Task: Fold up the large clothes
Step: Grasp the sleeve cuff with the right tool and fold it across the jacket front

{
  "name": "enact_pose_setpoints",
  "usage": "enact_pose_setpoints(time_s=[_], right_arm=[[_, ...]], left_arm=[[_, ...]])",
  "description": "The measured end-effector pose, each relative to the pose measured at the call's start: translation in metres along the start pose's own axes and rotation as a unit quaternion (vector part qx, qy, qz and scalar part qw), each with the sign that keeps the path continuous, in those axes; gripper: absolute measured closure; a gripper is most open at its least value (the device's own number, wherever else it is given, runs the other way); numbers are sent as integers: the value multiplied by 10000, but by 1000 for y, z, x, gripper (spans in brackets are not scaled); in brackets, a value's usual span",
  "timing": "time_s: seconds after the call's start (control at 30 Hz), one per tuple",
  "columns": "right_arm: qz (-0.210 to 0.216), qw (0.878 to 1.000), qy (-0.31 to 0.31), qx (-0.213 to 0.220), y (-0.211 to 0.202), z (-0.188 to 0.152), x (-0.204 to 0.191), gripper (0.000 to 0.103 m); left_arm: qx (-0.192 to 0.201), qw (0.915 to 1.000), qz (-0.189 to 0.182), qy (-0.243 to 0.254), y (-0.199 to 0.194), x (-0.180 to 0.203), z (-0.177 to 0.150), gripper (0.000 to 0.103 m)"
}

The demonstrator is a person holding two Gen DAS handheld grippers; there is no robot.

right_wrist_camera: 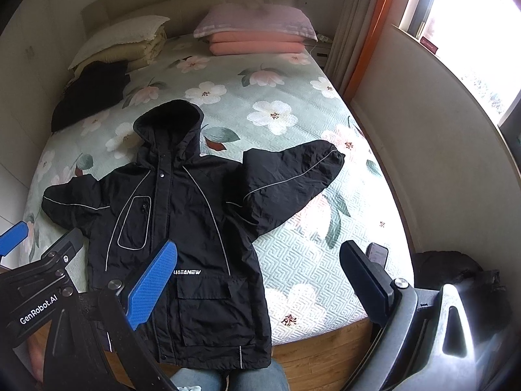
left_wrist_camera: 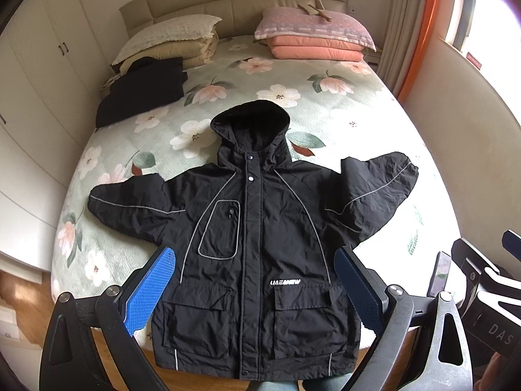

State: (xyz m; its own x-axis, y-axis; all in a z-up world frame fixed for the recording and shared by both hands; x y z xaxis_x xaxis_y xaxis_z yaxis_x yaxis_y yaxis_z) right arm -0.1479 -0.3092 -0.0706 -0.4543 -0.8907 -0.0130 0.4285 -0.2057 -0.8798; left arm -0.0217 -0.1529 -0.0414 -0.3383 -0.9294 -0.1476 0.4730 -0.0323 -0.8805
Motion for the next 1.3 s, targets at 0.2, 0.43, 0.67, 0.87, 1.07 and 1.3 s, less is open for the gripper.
enact_pose_setpoints(time_s=[0.2, 0.43, 0.67, 0.87, 1.07, 1.3], right_arm=[[112, 9991, 397, -137, 32, 21, 51, 2], [174, 9979, 623, -100, 114, 85, 164, 2], [678, 9954, 460, -487, 279, 137, 225, 4], [1023, 9873, 651, -1030, 433, 155, 254, 26], [1414, 9789, 815, -1231, 511, 169, 262, 30], [2025, 9552, 1490, -1559, 555, 174, 266, 40]], left_arm=[[-100, 9996, -204, 165, 24, 24, 19, 4], [-83, 9998, -180, 25, 55, 70, 54, 4], [-6, 9997, -158, -210, 146, 140, 82, 4], [-13, 9991, -46, -432, 233, 185, 89, 4], [-173, 9987, 57, -477, 293, 208, 87, 4], [-309, 9980, 128, -538, 322, 218, 90, 4]])
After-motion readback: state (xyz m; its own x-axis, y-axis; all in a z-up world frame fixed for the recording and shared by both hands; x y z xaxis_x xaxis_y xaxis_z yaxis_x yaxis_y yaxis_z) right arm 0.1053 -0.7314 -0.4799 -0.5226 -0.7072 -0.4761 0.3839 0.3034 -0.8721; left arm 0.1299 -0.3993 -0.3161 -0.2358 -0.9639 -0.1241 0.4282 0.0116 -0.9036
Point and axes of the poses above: each gripper's, at about its wrist camera, not at the fingertips, and y roughly the way its jaws point, x to its right, z to its top, the point moved 6 cm from there along y, roughly the way its jaws point, and after that the axes turned 10 degrees about y, right-handed, at the moved point
